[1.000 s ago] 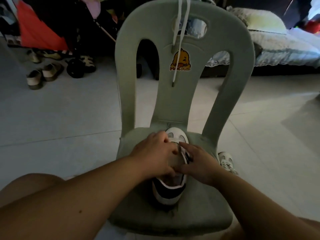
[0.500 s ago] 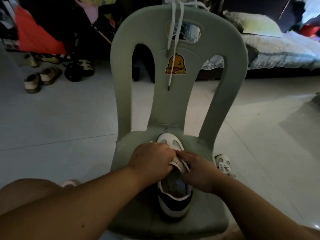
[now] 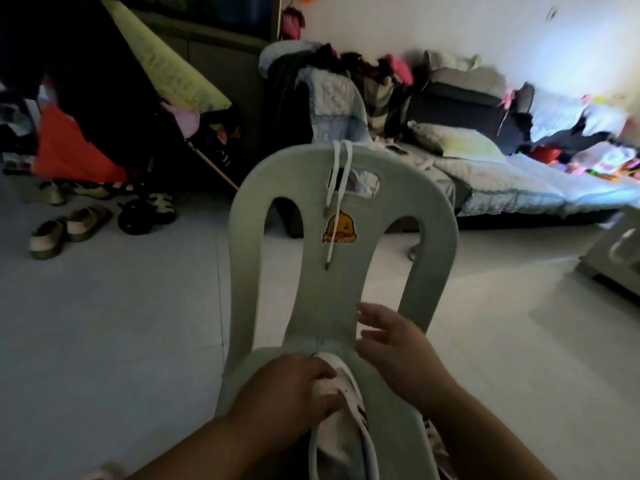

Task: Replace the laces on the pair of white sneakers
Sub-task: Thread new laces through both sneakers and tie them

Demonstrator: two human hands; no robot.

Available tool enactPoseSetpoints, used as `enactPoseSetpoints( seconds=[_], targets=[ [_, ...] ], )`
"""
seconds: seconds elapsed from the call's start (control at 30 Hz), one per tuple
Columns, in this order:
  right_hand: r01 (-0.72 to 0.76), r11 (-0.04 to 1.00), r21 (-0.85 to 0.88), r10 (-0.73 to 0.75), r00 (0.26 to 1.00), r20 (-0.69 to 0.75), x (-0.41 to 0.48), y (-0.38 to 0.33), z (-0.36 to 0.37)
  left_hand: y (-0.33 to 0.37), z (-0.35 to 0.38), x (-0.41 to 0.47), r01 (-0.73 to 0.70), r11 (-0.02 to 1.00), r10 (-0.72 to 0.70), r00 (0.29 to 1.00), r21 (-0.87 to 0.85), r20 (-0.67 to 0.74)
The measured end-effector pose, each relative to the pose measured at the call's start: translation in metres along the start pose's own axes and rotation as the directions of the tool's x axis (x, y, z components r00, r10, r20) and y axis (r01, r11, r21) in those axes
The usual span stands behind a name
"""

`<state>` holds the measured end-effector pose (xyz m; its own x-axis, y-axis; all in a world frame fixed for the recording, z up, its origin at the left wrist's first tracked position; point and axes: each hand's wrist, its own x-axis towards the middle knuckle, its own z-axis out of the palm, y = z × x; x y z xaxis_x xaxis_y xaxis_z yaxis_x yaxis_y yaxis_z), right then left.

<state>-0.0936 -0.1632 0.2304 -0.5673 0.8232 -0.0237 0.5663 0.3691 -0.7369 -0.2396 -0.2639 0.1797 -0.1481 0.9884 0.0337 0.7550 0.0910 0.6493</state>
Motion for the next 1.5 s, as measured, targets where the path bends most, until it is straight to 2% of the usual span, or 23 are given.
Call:
enactPoseSetpoints(
  seconds=[0.17,0.27,0.43,0.53,0.7,0.9,1.07,1.13,1.2,1.3,1.4,1.5],
  targets=[
    [0.136,0.991,0.0,-0.128,0.939,-0.32,0.054,-0.091,-0.043,-0.005,-0.041,0.008,0.062,0.986,-0.084,0.987,-0.154,-0.14],
    [0.145,0.989,-0.03,-0.144,0.893,-0.426,0.093,-0.131,-0.06,-0.012,-0.054,0.009,0.082,0.977,-0.118,0.976,-0.194,-0.183],
    [0.017,0.995,-0.1,-0.063,0.876,-0.478,0.141,-0.15,-0.059,-0.021,-0.071,0.011,0.139,0.943,-0.213,0.951,-0.304,-0.226],
    [-0.02,0.999,0.025,0.03,0.869,-0.493,0.154,-0.15,-0.047,-0.02,-0.073,0.012,0.158,0.942,-0.226,0.951,-0.295,-0.213],
    [0.003,0.983,0.181,0.095,0.846,-0.525,0.166,-0.15,-0.036,-0.02,-0.075,0.011,0.172,0.943,-0.235,0.95,-0.286,-0.203],
    [0.005,0.991,0.133,0.068,0.84,-0.539,0.169,-0.146,-0.039,-0.018,-0.069,0.013,0.151,0.946,-0.214,0.956,-0.287,-0.202],
    [0.122,0.98,0.16,-0.021,0.855,-0.519,0.155,-0.144,-0.046,-0.016,-0.062,0.018,0.147,0.945,-0.208,0.96,-0.293,-0.189],
    [0.174,0.967,0.187,-0.069,0.883,-0.465,0.141,-0.145,-0.049,-0.015,-0.059,0.019,0.145,0.946,-0.206,0.96,-0.289,-0.19],
    [0.207,0.957,0.203,-0.13,0.932,-0.34,0.124,-0.145,-0.054,-0.013,-0.057,0.02,0.135,0.946,-0.199,0.96,-0.296,-0.198],
    [0.242,0.97,0.023,-0.241,0.97,-0.038,0.094,-0.146,-0.067,-0.01,-0.055,0.02,0.127,0.945,-0.197,0.957,-0.301,-0.214],
    [0.264,0.947,-0.183,-0.214,0.944,0.252,0.066,-0.141,-0.073,-0.008,-0.053,0.019,0.121,0.936,-0.212,0.944,-0.33,-0.254],
    [0.314,0.886,-0.34,-0.142,0.884,0.445,0.046,-0.126,-0.065,-0.007,-0.05,0.018,0.086,0.924,-0.208,0.931,-0.372,-0.301]
  ],
)
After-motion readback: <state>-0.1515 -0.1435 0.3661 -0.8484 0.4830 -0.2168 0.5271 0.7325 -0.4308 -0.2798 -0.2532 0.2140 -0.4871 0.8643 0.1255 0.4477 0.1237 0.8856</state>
